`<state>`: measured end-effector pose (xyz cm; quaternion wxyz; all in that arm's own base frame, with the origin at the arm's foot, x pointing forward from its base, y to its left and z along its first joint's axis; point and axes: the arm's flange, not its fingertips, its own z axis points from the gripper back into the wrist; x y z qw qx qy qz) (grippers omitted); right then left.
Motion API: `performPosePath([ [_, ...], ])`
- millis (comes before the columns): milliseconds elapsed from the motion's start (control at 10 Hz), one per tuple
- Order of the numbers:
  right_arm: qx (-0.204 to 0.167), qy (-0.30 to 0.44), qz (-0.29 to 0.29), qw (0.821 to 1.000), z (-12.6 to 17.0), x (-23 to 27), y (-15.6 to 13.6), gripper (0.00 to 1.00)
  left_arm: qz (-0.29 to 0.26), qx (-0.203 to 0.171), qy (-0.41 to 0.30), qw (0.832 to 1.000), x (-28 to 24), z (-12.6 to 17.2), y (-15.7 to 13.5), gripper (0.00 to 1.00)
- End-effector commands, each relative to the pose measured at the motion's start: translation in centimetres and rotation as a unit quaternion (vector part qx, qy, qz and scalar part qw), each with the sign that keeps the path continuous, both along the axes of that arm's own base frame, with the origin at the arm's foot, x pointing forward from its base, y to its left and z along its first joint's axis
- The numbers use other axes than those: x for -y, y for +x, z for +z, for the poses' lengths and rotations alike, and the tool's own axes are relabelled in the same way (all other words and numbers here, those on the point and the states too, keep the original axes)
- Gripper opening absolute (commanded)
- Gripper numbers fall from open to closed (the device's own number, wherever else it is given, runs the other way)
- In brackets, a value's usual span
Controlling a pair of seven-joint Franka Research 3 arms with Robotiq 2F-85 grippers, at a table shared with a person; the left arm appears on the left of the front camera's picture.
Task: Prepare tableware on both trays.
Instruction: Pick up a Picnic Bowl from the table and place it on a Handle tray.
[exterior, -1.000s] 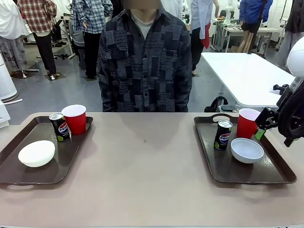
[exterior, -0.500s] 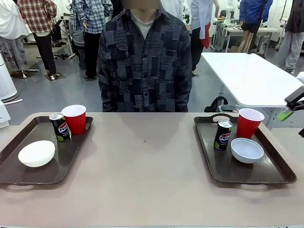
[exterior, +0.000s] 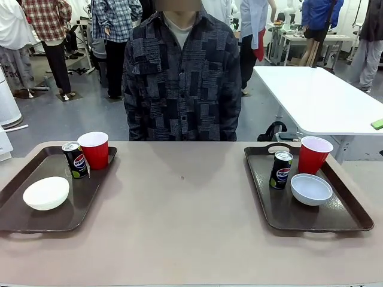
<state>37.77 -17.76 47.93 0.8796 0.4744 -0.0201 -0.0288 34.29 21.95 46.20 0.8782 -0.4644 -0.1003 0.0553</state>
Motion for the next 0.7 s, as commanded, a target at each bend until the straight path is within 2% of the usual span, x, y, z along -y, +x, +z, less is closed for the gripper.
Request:
performPosePath([
  [0, 0.005, 0.064, 0.014, 0.998, -1.1, 0.9, 0.1, 1.00, 0.001, 0.000, -0.005, 1.000, 0.1, 0.2, -0.2, 1.00],
  [200, 0.005, 0.103, 0.033, 0.994, -2.0, 1.6, -0.4, 1.00, 0.001, 0.000, -0.005, 1.000, 0.1, 0.2, -0.2, 1.00],
  [600, -0.001, 0.097, 0.078, 0.992, -3.6, 2.2, -0.7, 1.00, 0.001, 0.000, -0.005, 1.000, 0.1, 0.2, -0.2, 1.00],
])
